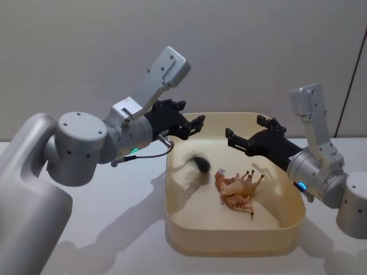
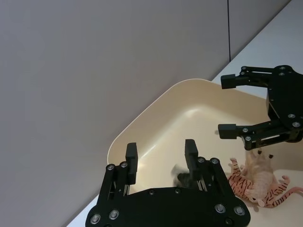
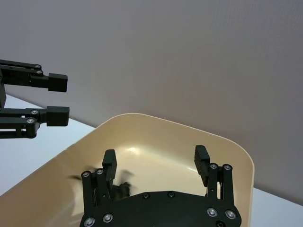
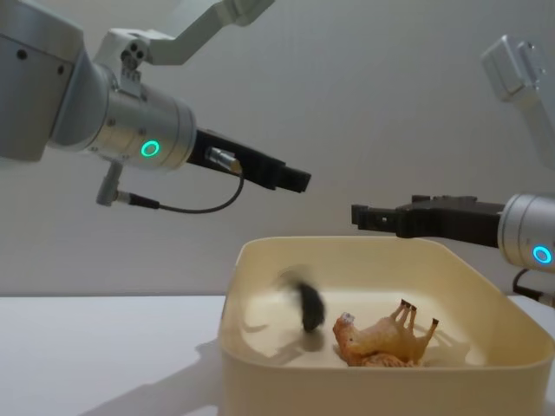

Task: Pick up the toy alternately with two hands and place it into the central storage box.

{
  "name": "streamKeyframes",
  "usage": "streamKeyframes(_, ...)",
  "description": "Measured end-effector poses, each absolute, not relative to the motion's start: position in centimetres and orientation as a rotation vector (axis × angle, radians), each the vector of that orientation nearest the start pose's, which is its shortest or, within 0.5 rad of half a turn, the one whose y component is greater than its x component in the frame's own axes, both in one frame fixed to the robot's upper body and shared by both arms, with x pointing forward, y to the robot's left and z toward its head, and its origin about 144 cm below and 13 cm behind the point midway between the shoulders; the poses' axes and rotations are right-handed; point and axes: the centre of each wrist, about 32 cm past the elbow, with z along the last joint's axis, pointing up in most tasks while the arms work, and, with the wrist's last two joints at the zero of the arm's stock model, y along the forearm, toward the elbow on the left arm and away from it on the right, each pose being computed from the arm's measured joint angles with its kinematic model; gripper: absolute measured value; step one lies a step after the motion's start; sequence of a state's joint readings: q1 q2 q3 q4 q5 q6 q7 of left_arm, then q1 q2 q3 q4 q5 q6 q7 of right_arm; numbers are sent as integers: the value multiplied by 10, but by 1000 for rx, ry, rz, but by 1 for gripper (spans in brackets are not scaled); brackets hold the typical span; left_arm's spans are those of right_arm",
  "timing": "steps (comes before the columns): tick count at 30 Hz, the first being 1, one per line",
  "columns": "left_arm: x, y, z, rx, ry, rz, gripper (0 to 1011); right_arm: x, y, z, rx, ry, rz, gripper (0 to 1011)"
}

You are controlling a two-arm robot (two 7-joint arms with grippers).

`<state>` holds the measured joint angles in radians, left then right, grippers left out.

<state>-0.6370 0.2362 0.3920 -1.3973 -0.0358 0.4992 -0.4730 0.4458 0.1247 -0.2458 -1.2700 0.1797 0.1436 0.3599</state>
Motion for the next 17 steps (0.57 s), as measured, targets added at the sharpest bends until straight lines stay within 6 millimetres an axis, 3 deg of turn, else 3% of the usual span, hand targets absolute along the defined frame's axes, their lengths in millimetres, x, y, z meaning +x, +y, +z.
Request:
streamKeyframes(12, 596, 188, 1322, 407, -167, 866, 938, 576, -201, 1210, -53, 3, -1019, 1001)
streamKeyframes(17, 596, 188, 1323, 409, -173, 859, 1001, 576, -201, 1210, -53, 3, -1019, 1001)
